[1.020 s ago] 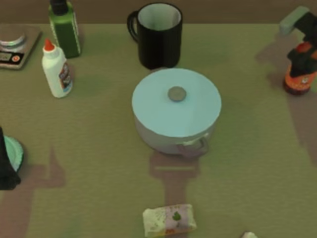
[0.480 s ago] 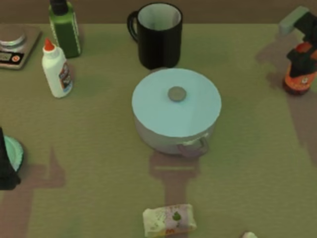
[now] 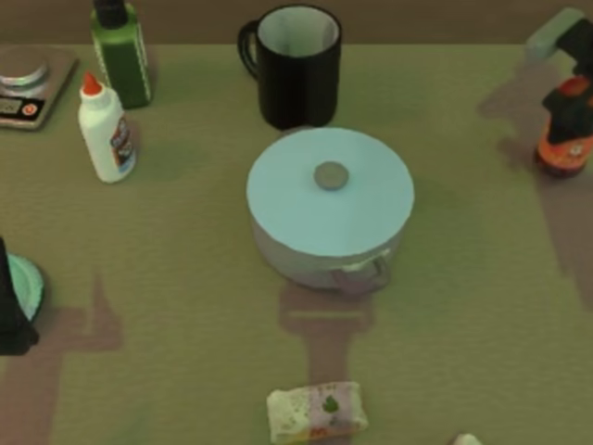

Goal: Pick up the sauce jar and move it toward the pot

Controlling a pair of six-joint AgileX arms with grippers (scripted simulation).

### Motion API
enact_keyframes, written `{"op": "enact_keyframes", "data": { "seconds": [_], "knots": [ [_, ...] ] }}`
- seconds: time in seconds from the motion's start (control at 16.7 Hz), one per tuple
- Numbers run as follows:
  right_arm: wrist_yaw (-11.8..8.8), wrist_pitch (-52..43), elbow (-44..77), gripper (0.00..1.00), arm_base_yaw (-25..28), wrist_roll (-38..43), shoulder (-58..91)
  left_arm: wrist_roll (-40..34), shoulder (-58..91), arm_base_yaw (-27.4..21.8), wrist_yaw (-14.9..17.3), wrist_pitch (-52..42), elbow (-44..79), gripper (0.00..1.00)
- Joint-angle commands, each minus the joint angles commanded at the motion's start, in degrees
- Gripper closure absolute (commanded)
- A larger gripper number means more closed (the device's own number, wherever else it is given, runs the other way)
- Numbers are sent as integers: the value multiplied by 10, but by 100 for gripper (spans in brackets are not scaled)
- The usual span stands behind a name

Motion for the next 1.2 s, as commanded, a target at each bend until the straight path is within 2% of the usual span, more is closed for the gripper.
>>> {"op": "enact_keyframes", "data": {
  "seconds": [0.48, 0.96, 1.2],
  "knots": [
    [-3, -16, -217, 100, 4, -2, -237, 0, 0, 0, 0, 0, 0, 0],
    [-2, -16, -233, 100, 5, 6, -252, 0, 0, 0, 0, 0, 0, 0],
    [15, 4, -251, 100, 34, 93, -251, 0, 0, 0, 0, 0, 0, 0]
  ]
}}
